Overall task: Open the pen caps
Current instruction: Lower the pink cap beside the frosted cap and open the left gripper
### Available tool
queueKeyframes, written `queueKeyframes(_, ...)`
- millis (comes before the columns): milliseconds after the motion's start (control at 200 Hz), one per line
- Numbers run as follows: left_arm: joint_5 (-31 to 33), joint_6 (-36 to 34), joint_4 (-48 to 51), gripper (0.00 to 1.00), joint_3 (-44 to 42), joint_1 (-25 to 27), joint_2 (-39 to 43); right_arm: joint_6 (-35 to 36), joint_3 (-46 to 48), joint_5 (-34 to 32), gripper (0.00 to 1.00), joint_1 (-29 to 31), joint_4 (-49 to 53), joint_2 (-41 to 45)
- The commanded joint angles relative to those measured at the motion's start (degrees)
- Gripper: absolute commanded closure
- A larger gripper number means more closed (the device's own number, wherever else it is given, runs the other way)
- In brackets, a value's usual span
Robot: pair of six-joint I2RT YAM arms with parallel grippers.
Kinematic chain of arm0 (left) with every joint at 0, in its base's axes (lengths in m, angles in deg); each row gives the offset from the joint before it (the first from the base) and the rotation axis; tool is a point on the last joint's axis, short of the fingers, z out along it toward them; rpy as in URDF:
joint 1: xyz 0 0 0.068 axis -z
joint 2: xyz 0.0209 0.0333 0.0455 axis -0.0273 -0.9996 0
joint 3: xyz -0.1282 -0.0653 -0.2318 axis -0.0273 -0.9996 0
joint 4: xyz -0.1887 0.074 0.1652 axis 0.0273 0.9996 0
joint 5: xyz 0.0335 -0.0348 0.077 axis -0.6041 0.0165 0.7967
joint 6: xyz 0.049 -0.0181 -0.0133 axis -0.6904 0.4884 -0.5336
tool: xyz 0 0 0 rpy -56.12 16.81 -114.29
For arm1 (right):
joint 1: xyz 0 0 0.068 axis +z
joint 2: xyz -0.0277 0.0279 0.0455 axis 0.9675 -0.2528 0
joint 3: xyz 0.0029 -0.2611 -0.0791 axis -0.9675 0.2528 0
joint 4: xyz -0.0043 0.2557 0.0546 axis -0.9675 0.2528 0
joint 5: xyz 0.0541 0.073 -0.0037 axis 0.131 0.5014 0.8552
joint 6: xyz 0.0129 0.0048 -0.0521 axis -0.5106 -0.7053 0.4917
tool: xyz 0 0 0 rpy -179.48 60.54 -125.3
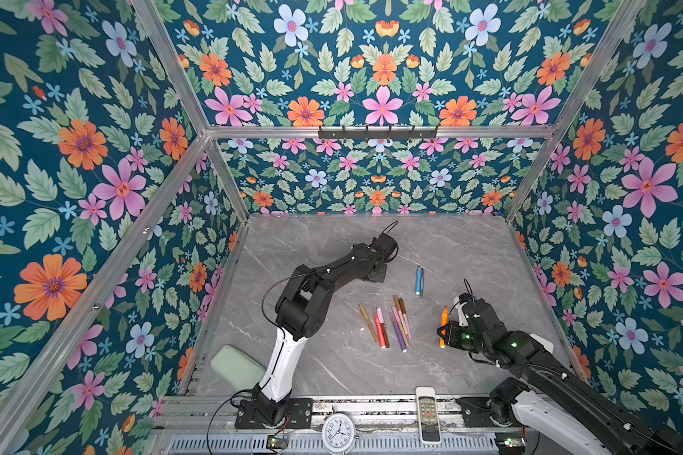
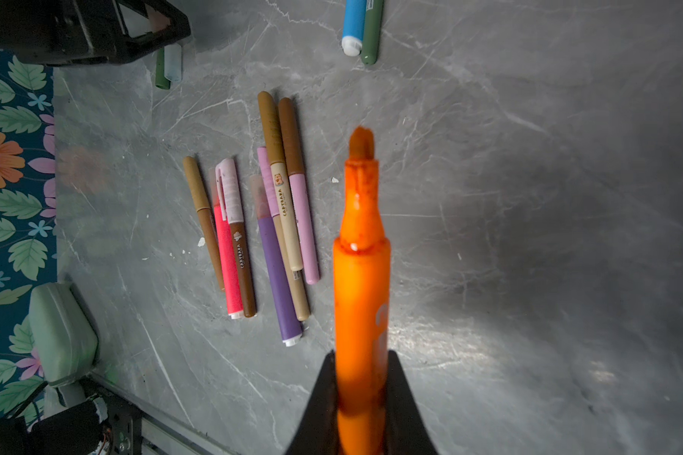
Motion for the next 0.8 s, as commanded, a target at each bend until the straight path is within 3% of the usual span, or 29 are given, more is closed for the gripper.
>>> queueKeyframes(0, 3.4, 2.7, 5.1, 0.86, 1.1, 0.0, -1.0, 0.7, 0.1, -0.4, 1.0, 0.0, 0.6, 0.4)
queueKeyframes(415, 8.6, 5.4, 9.4, 0.81, 1.8, 1.0, -2.8, 0.6, 0.8, 0.1, 1.0, 0.0, -0.9, -0.3)
queueKeyframes(795, 8.8, 6.1, 9.2, 0.77, 1.4, 1.1, -3.3, 0.6, 0.6, 0.3, 1.0, 0.0, -1.2, -0.7)
